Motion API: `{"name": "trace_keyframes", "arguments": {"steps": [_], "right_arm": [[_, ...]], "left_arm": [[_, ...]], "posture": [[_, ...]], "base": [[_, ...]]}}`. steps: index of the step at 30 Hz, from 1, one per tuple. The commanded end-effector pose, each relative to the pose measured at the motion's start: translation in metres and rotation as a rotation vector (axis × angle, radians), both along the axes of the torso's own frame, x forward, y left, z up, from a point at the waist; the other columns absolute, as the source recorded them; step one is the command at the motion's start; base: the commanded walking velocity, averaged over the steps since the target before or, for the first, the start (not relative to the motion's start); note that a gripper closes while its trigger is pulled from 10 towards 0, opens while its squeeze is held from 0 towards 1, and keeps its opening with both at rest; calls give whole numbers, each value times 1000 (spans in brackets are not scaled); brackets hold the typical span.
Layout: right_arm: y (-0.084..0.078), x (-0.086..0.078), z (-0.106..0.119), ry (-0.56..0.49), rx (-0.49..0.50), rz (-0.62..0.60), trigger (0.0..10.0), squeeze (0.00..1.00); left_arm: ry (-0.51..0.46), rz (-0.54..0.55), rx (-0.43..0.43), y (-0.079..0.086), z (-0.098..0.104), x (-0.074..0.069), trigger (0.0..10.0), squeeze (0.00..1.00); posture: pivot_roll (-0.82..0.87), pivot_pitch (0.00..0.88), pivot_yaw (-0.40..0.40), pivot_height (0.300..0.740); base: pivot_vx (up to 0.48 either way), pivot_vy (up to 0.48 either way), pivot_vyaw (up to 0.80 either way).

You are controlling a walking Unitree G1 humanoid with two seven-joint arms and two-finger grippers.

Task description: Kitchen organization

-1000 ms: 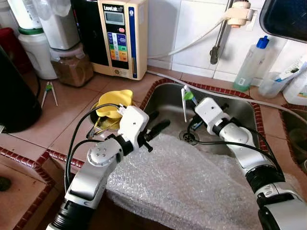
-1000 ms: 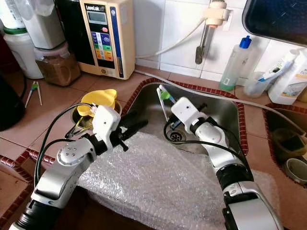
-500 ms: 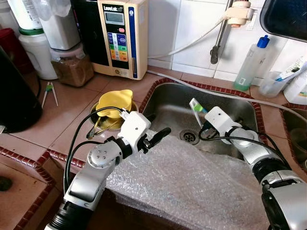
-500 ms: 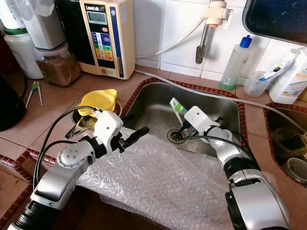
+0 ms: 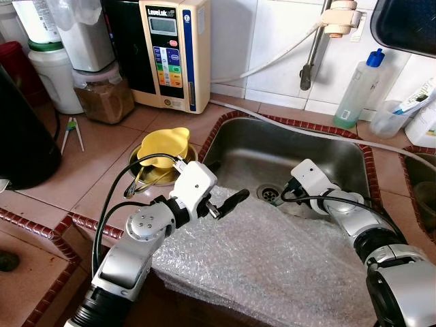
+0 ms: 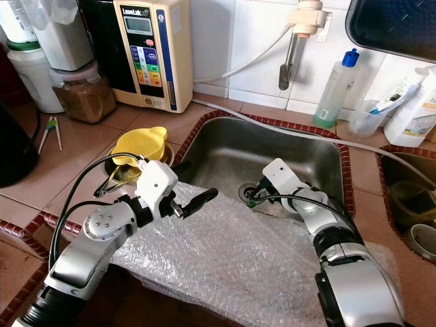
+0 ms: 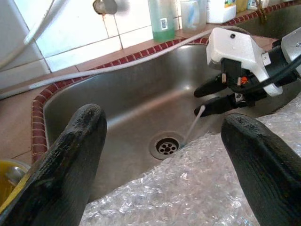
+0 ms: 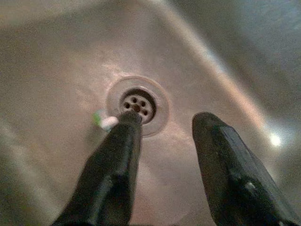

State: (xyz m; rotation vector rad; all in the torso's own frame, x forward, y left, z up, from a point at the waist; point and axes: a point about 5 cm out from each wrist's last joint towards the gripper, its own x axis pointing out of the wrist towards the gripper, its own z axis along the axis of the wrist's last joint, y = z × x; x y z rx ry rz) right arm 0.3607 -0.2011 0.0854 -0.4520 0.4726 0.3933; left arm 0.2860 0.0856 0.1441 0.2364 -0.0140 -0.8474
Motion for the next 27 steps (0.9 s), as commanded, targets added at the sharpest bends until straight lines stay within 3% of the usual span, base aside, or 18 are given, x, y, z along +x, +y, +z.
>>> {"name": "trace_keyframes", "arguments": {"steps": [1, 7, 8, 10, 12, 13, 16, 17, 19, 22, 24, 27], "right_arm": [[2, 1, 2, 10, 72, -6, 10000, 1000], [4, 7, 17, -113, 152, -24, 10000, 1000], [6, 9, 22, -157, 159, -24, 10000, 1000], [22, 12, 34, -249, 275, 23, 10000, 1000], [30, 10, 36, -280, 311, 62, 10000, 1000], [41, 5, 38, -322, 348, 106, 10000, 1000], [69, -14, 37, -383, 402, 206, 10000, 1000], [69, -14, 37, -383, 402, 206, 10000, 1000], [81, -28, 30, -384, 404, 250, 10000, 1000], [83, -30, 28, -382, 403, 258, 10000, 1000], [88, -41, 24, -367, 426, 279, 10000, 1000], [90, -47, 23, -359, 446, 277, 10000, 1000]], "left_arm": [[-7, -7, 17, 0, 1, 0, 10000, 1000], [-47, 60, -25, -1, 8, 6, 10000, 1000], [-62, 92, -35, 1, 11, 8, 10000, 1000], [-77, 225, -55, 11, 16, 21, 10000, 1000], [-63, 308, -58, 15, 17, 27, 10000, 1000], [-77, 378, -120, 19, 23, 31, 10000, 1000], [-84, 506, -172, 27, 28, 40, 10000, 1000], [-84, 506, -172, 27, 28, 40, 10000, 1000], [-99, 619, -183, 37, 30, 49, 10000, 1000], [-95, 639, -188, 39, 31, 51, 10000, 1000], [-67, 773, -189, 53, 30, 63, 10000, 1000], [-27, 848, -200, 61, 27, 70, 10000, 1000]], "posture": [[19, 0, 27, 740], [16, 0, 22, 740], [12, 0, 20, 740], [10, 0, 20, 740], [11, 0, 16, 740], [11, 0, 17, 740], [1, 0, 25, 740], [1, 0, 25, 740], [-13, 0, 33, 740], [-17, 0, 35, 740], [-27, 0, 40, 740], [-41, 0, 47, 740]], "base": [[0, 0, 0], [0, 0, 0], [0, 0, 0], [0, 0, 0], [0, 0, 0], [0, 0, 0], [0, 0, 0], [0, 0, 0], [0, 0, 0], [0, 0, 0], [0, 0, 0], [0, 0, 0]]}}
